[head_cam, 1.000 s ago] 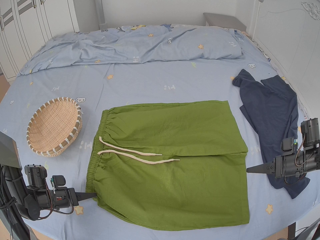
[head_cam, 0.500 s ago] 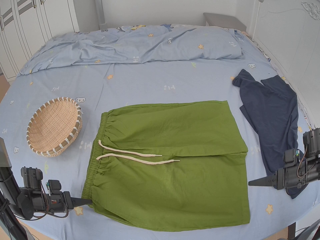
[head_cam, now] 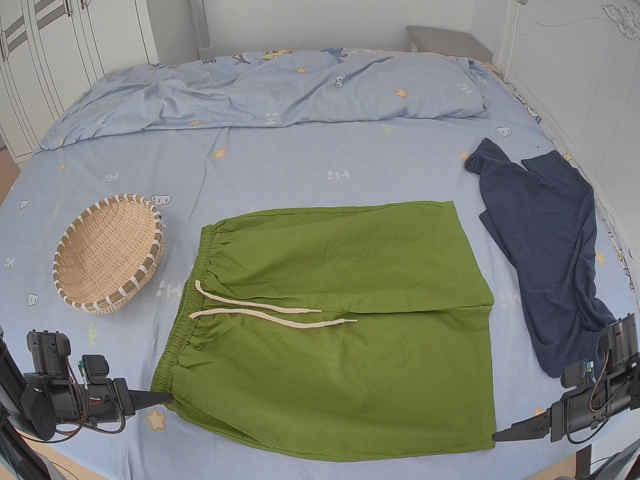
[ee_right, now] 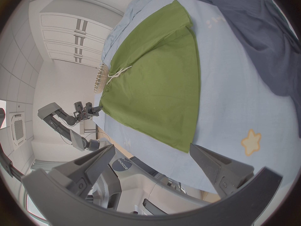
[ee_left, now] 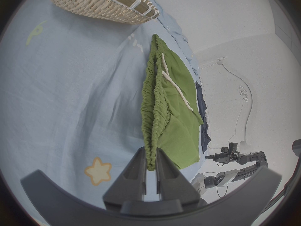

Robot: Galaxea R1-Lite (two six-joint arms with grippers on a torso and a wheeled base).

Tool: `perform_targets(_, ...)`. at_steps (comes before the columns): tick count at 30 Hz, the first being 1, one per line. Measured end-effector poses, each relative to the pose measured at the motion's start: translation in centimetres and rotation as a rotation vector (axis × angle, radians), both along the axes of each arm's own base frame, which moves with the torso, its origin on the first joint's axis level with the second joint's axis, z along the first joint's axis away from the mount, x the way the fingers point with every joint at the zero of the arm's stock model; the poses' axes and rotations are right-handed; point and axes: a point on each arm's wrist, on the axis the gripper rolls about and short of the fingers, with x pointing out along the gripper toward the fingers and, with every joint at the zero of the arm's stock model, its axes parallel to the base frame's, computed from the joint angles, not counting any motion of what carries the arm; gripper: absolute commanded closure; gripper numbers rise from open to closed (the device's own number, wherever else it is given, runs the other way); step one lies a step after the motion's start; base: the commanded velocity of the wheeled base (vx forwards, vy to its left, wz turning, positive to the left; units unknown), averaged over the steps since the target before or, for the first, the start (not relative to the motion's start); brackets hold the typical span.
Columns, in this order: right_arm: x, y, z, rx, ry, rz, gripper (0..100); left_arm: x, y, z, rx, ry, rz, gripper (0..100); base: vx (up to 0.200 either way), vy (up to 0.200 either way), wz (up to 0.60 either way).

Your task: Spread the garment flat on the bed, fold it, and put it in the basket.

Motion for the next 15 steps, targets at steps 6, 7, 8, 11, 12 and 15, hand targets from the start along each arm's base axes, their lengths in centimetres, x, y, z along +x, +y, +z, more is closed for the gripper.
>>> perform_targets(6,1.0,0.5,-1.2,0.009,-0.013,0.034,0,0.0,0.0,0.1,0.002,-0.007,0.002,100,0.000,0.000,0.00)
perform_targets(7,1.1,0.6,-1.5,0.009,-0.009,0.038,0,0.0,0.0,0.1,0.003,-0.007,0.002,100,0.000,0.000,0.00)
perform_targets(8,1.3,0.6,-1.8,0.009,-0.006,0.040,0,0.0,0.0,0.1,0.003,-0.008,0.002,100,0.000,0.000,0.00)
perform_targets(11,1.7,0.8,-2.7,0.007,0.010,0.048,0,0.0,0.0,0.1,0.004,-0.010,0.002,100,0.000,0.000,0.00)
perform_targets(12,1.6,0.8,-3.1,0.006,0.022,0.050,0,0.0,0.0,0.1,0.005,-0.010,0.002,100,0.000,0.000,0.00)
perform_targets(15,1.3,0.9,-3.9,0.000,0.054,0.058,0,0.0,0.0,0.1,0.005,-0.011,0.002,100,0.000,0.000,0.00)
